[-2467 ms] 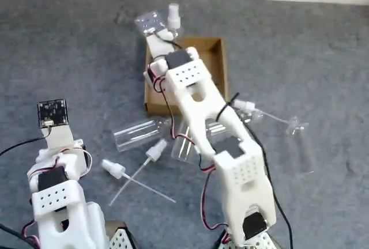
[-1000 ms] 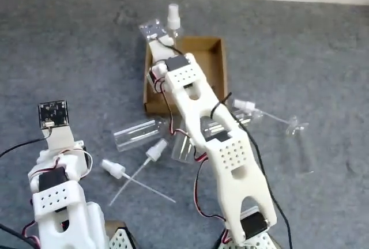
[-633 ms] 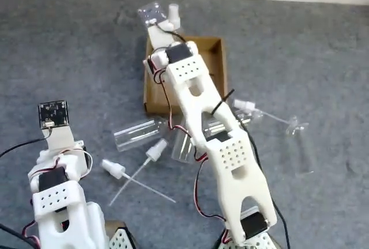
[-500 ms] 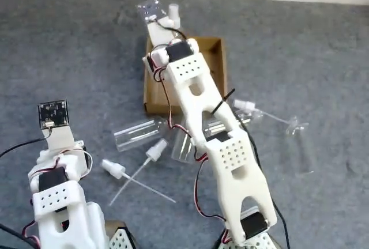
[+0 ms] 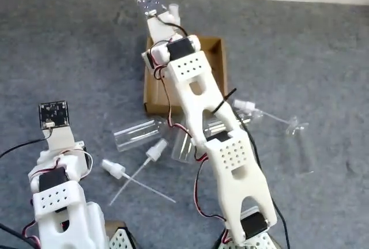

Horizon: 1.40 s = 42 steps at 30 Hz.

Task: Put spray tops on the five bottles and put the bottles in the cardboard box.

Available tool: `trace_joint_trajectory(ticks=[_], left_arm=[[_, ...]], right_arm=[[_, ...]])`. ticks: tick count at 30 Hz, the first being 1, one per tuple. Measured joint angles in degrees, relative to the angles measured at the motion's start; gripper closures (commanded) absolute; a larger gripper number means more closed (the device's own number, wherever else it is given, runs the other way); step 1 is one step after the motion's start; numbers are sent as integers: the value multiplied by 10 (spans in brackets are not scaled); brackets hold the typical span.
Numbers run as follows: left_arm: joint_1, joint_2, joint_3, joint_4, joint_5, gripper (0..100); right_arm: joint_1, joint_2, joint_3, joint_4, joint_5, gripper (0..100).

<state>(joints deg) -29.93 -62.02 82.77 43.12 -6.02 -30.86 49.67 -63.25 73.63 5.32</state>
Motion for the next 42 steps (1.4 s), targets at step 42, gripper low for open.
trace_joint_trajectory(ticks=[42], left_arm=[[0,0,0,0,0,992]], right_arm=[[14,215,-248,82,0,995]])
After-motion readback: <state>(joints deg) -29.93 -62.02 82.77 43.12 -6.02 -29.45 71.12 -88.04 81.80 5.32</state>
